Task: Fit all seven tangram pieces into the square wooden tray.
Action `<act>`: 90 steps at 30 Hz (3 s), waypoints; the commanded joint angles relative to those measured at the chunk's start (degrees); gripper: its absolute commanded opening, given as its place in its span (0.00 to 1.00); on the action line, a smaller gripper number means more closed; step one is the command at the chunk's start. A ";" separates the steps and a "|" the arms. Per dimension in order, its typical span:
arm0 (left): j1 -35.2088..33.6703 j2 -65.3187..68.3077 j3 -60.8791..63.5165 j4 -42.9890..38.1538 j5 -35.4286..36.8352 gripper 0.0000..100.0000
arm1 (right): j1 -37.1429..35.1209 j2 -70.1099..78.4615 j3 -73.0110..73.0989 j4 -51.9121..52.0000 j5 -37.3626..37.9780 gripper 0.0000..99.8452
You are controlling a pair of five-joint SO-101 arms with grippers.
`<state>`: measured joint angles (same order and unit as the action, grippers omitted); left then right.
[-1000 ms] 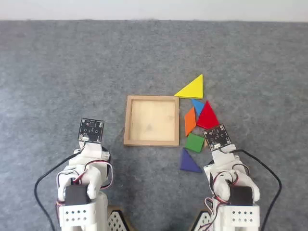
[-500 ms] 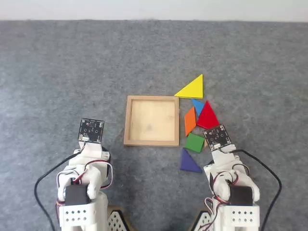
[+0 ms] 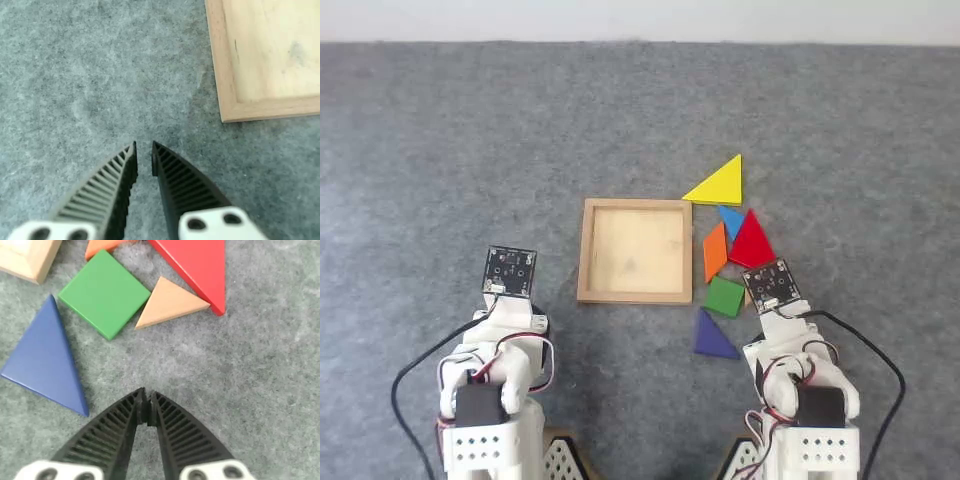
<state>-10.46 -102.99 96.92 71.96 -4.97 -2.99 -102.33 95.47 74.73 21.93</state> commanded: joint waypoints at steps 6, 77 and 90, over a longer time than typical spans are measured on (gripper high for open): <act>-0.09 -1.05 -0.48 0.26 0.18 0.06 | 0.40 -1.19 1.05 0.40 0.70 0.01; 16.35 72.18 -33.36 -41.41 0.00 0.06 | -7.60 91.03 -51.43 -40.31 -2.29 0.32; 14.51 74.64 -34.86 -41.32 0.35 0.06 | -6.81 108.35 -66.20 -33.19 -2.29 0.32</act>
<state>4.48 -28.53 64.57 31.87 -4.97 -9.93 5.10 32.97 40.62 19.91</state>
